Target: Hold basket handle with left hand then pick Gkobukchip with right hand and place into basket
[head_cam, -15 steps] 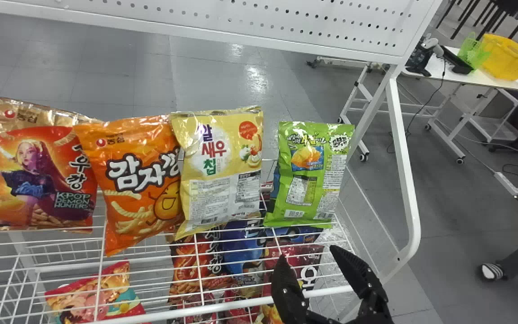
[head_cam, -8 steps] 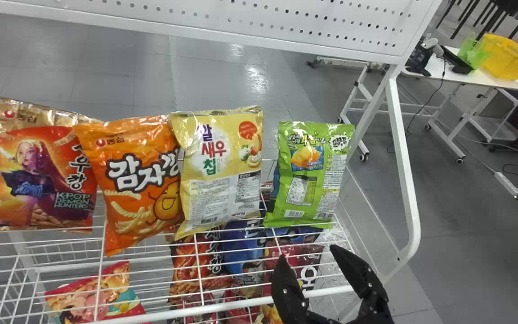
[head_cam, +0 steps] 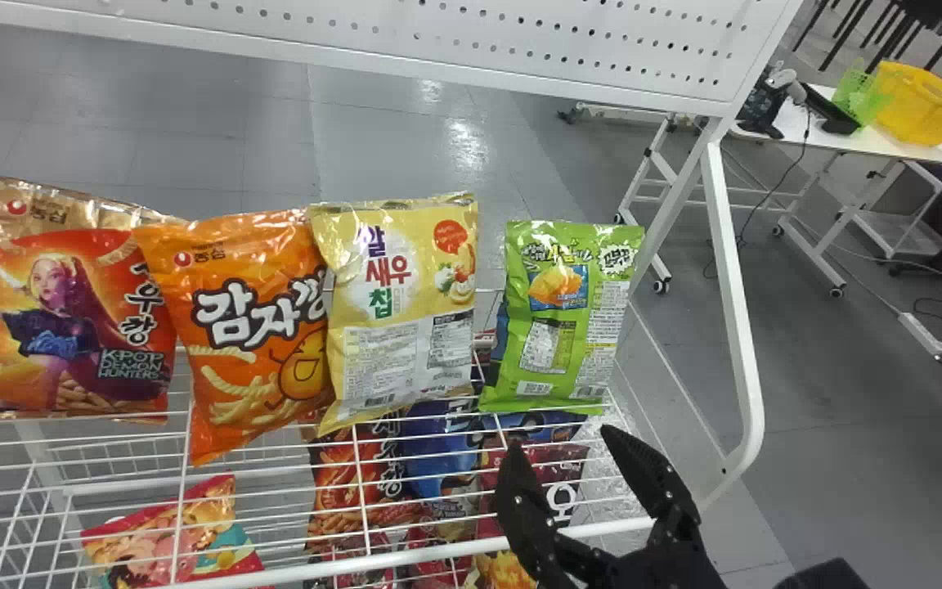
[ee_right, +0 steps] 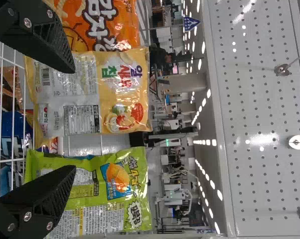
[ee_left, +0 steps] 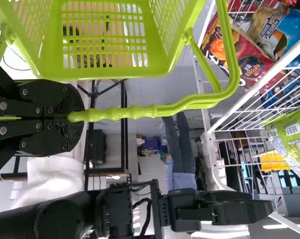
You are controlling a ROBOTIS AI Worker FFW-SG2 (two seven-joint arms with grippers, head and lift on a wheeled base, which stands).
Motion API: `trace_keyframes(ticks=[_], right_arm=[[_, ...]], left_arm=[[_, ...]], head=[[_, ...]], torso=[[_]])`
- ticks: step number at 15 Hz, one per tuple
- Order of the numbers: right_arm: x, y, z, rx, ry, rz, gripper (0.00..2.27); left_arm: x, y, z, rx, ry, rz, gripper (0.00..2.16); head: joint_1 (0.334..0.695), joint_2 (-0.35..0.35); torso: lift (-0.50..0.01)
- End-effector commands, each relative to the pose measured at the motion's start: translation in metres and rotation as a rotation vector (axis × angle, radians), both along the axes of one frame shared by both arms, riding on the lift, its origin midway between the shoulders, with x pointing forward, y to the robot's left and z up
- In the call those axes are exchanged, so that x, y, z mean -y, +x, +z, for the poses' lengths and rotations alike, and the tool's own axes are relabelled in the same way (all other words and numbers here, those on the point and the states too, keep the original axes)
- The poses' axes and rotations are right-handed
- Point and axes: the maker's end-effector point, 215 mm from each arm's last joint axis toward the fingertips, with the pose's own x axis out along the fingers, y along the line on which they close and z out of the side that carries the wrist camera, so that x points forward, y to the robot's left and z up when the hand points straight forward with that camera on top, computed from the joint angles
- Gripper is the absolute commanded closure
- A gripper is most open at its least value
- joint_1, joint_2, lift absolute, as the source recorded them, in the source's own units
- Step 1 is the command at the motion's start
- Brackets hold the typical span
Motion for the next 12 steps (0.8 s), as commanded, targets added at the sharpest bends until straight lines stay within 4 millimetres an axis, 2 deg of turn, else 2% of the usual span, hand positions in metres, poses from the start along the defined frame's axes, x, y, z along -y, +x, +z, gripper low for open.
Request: trace_keyframes(ticks=[1,4,8,12], right_arm=[[0.002,0.018,-0.017,-0.058,0.012,-0.011,0.13],[0.017,0.039,-0.017,-0.050,-0.004,-0.053,0.13],[0.051,0.066,-0.022,-0.040,-0.027,-0.132,0.13],[0.061,0.095,-0.025,-0.009,-0.029,-0.144,0.13]], left_arm=[[-0.006,-0.002,-0.002,-0.017,-0.003,0.015,1.45],[-0.007,0.002,-0.002,-0.011,-0.006,0.016,1.45],[-0.010,0.010,-0.005,0.003,-0.003,0.008,1.45],[-0.013,0.012,-0.004,0.007,-0.003,0.014,1.45]], head=[[0.695,-0.350],[0.695,-0.350],[0.695,-0.350],[0.695,-0.350]], torso=[[-0.032],[-0.032],[-0.032],[-0.032]])
